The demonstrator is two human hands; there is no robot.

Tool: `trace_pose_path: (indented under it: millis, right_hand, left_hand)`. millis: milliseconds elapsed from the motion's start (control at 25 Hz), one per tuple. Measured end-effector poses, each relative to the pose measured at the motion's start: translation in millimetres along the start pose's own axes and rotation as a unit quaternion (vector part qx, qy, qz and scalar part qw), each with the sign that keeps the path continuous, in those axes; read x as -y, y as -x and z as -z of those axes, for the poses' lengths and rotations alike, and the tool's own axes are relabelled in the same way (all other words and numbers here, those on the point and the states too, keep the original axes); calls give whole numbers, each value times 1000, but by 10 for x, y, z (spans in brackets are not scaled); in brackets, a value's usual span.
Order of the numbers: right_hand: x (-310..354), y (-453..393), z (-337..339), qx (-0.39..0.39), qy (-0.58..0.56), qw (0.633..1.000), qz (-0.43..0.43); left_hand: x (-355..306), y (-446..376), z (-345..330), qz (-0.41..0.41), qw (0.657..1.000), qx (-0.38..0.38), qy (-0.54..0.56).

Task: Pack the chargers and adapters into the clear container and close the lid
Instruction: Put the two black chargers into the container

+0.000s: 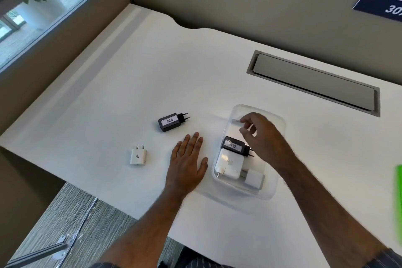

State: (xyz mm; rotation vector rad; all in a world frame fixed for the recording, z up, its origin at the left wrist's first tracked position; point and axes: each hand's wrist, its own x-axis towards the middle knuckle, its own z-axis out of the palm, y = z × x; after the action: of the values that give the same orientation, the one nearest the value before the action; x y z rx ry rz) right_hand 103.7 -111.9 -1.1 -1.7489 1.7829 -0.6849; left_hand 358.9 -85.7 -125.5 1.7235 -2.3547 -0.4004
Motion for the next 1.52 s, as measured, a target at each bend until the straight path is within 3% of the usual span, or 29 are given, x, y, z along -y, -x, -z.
trace_pose_path:
  millis: [200,480,720,840,1080,1520]
  right_hand:
    - [473,-330,-29,-14,-14,995,94]
    - [773,-988,-786,146,70,977,139]
    - [914,-1262,-1373,233,224,928,183]
    - [904,-1312,-1527,231,294,905,205]
    - [873,-1347,-1593,222,293,906,209]
    - [943,-1051,-999,163,146,958,183]
  left_hand:
    - [-11,-8,5,3,1000,1,3]
    - [-11,-6,7,-1,1000,-12,4]
    - [31,-19,-49,-10,1000,-28,4]
    - [40,-11,-77,-15,999,-40,6]
    - [55,-13,-79,-14,999,-34,9]
    - [41,8,-76,-9,999,-43,13]
